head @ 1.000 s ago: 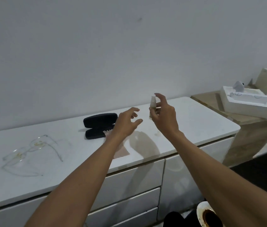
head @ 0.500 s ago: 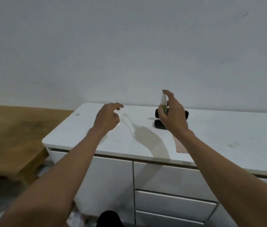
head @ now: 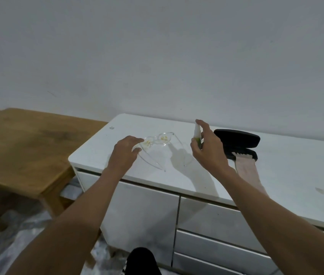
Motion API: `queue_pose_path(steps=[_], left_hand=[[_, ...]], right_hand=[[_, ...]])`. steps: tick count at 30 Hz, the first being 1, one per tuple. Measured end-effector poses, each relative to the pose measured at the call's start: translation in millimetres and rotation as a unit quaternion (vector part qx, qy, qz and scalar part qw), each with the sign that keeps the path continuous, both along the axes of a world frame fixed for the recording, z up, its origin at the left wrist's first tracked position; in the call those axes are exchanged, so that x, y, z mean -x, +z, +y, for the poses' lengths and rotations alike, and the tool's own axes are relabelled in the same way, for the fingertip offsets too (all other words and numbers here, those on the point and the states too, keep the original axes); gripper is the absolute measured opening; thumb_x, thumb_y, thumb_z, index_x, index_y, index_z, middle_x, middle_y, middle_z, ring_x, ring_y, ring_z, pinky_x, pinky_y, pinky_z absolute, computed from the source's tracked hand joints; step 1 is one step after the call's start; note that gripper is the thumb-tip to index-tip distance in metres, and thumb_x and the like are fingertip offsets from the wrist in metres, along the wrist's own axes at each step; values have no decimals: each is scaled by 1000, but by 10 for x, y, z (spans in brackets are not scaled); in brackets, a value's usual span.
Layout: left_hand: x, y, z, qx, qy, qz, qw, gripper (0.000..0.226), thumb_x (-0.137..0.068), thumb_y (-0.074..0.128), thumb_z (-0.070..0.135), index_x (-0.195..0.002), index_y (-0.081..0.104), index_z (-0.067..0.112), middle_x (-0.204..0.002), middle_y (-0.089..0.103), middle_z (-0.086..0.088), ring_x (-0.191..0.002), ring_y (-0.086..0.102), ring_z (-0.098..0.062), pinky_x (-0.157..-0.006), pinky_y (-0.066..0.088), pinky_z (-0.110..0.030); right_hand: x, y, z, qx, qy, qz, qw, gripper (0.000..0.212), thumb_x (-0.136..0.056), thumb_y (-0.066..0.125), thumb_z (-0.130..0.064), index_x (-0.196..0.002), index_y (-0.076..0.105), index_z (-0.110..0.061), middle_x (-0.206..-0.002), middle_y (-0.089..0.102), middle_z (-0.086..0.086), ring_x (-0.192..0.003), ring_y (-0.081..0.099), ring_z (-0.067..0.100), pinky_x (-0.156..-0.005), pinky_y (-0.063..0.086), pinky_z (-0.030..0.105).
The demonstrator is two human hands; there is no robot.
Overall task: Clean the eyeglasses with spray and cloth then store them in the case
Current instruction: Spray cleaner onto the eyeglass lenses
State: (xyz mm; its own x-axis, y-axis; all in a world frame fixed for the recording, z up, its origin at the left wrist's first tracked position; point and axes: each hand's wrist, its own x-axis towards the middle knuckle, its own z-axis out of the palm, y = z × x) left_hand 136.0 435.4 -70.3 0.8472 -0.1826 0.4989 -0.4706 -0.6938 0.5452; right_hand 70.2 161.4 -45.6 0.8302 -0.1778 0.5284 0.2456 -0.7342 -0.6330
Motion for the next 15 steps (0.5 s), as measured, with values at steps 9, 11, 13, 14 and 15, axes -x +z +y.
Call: queue_pose_path(steps=[9, 11, 13, 14, 15], left_hand=[[-250, -67, -202, 55, 18, -67, 996, 23, -85, 68, -11, -101, 79, 1, -97, 80, -15, -84, 76, -31, -81, 60, -41], [-284, -61, -244, 97, 23, -60, 993, 21, -85, 69, -10, -99, 79, 2, -89, 79, -13, -79, 76, -28, -76, 60, -36], [-316, -27, -283, 160, 30, -40, 986, 20, -86, 69, -10, -97, 79, 3, -82, 76, -9, -72, 74, -25, -71, 58, -29], [-329, 6, -306, 193, 35, -31, 980, 19, -86, 69, -10, -96, 79, 3, -79, 75, -8, -69, 72, -23, -69, 57, -28], [-343, 47, -331, 226, 39, -23, 973, 19, -86, 68, -10, -95, 80, 3, -78, 75, -8, -66, 70, -21, -69, 57, -28]], right_hand=[[-88, -79, -106, -13, -12, 6, 1000, 59, -95, 55, -19, -150, 39, -32, -94, 56, -10, -76, 59, 16, -75, 53, 38], [-97, -91, -134, -22, -19, 6, 1000, 58, -95, 55, -18, -150, 40, -30, -92, 57, -7, -74, 59, 18, -74, 54, 39], [-100, -98, -177, -34, -30, 6, 999, 58, -94, 54, -16, -149, 41, -29, -89, 58, -6, -71, 58, 19, -72, 54, 39], [-98, -104, -199, -37, -35, 6, 999, 58, -94, 54, -16, -149, 41, -29, -86, 57, -7, -70, 58, 18, -70, 53, 38], [-94, -111, -225, -40, -40, 4, 998, 58, -94, 54, -16, -149, 42, -28, -85, 57, -9, -69, 58, 15, -68, 50, 36]])
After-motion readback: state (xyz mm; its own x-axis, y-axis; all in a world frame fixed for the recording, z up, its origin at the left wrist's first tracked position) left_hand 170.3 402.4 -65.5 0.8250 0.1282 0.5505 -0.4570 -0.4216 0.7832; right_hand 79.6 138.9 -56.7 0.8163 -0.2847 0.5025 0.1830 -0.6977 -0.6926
